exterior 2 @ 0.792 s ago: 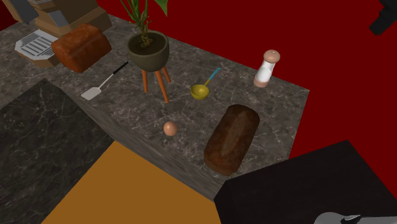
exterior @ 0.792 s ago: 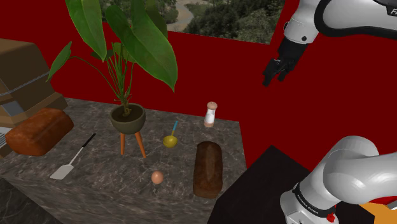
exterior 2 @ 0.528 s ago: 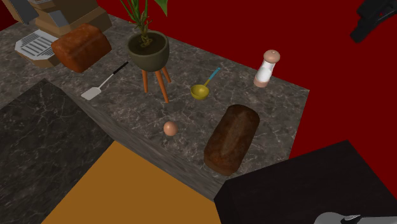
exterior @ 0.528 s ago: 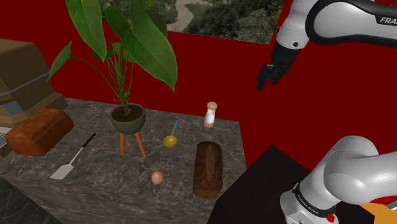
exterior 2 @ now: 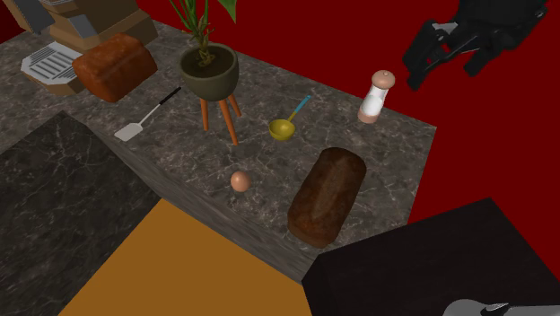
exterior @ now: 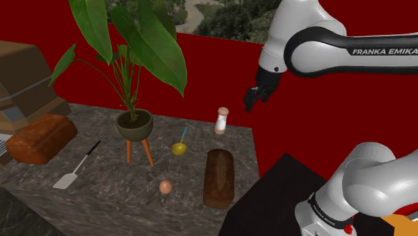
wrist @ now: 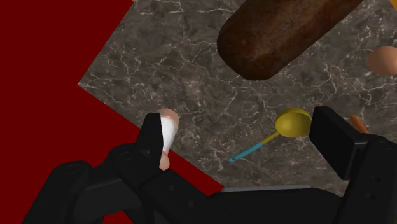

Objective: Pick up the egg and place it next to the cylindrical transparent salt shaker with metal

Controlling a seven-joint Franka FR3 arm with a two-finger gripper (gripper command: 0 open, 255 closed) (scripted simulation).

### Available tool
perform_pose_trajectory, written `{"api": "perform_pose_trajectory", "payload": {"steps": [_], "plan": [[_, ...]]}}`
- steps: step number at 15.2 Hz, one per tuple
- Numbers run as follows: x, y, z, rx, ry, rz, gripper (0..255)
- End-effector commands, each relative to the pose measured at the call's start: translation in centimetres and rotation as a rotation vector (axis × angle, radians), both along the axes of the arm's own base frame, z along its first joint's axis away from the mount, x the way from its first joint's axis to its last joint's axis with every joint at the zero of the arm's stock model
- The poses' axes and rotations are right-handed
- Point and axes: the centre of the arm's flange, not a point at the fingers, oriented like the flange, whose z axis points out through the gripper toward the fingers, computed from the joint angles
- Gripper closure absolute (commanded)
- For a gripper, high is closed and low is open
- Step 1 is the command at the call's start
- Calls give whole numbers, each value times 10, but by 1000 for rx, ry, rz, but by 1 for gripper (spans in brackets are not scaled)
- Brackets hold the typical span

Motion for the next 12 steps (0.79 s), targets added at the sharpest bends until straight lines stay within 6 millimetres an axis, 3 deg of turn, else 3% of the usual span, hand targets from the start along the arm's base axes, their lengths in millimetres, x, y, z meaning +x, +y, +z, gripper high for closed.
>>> {"api": "perform_pose_trajectory", "payload": {"steps": [1,12], "plan": [[11,24,-17,-11,1,17,0],[55,134,-112,-73,14,109,0]]}}
